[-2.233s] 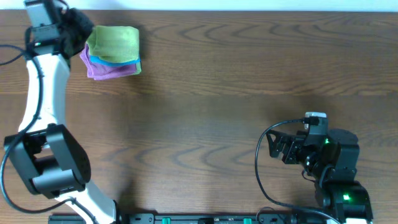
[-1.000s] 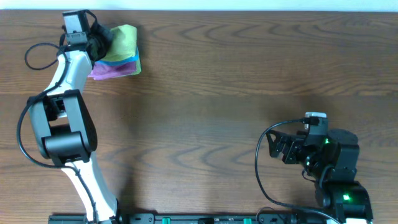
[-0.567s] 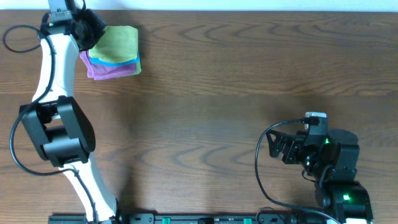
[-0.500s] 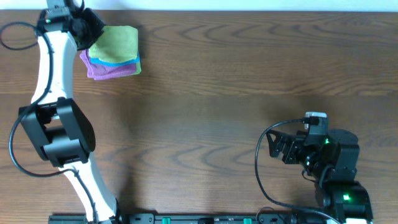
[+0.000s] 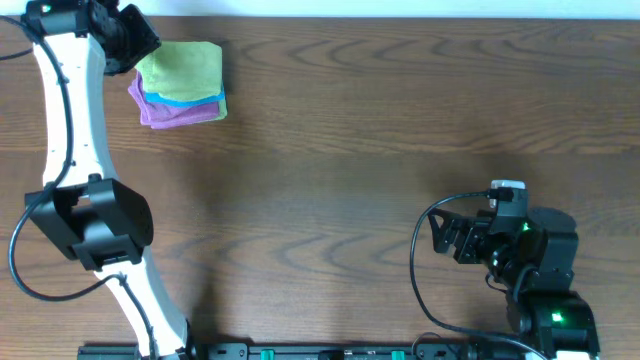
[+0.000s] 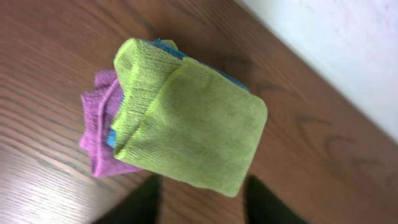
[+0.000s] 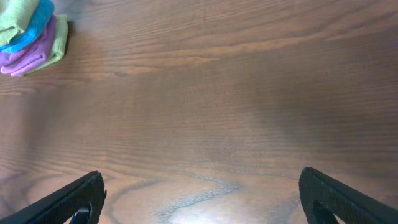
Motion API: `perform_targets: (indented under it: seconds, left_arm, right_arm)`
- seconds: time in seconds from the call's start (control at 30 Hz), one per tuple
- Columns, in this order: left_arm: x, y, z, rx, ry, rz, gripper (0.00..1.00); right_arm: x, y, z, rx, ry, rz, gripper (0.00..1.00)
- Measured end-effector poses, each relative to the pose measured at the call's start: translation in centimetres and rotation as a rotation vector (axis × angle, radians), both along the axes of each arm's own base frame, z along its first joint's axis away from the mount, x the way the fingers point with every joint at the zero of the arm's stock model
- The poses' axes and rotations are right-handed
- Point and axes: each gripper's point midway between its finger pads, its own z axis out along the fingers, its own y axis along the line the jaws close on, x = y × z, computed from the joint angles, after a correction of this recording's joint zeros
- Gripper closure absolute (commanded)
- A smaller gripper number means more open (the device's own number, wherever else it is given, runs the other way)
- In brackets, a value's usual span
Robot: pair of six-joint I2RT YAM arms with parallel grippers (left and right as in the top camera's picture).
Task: Fold the cloth
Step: 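Open the left gripper and release the green cloth on the stack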
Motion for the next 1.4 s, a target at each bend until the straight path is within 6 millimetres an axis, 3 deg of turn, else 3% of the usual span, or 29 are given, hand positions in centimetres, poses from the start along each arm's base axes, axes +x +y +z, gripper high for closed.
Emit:
perform_targets:
  seconds: [0.2, 0.33, 0.73, 0.87, 1.2, 1.4]
  left_arm:
    - [-1.6, -0.3, -0.8, -0.012, 0.072, -0.001, 0.05]
    - [-1.6, -0.2, -0.8, -0.008, 0.072, 0.000, 0.05]
    - [-6.2, -1.4, -2.4, 0.021, 0.263, -0.114, 0.05]
    - [-6.5, -1.7, -1.8, 0.039, 0.251, -0.154, 0.05]
    - [-7.1, -2.5, 2.2, 0.132, 0.122, -0.218, 0.05]
    - [-8.6, -2.6, 1.7, 0.156, 0.087, -0.214, 0.04]
  right_arm:
    - [0.0, 0.0, 0.0, 0.000, 0.000, 0.000, 0.01]
    - [0.0, 0.0, 0.0, 0.001, 0.000, -0.001, 0.01]
    - [0.0, 0.0, 0.0, 0.001, 0.001, -0.001, 0.01]
    - [0.0, 0.0, 0.0, 0.002, 0.001, -0.001, 0.01]
    - [0.0, 0.0, 0.0, 0.002, 0.000, -0.001, 0.01]
    - [0.0, 0.0, 0.0, 0.001, 0.001, -0.001, 0.01]
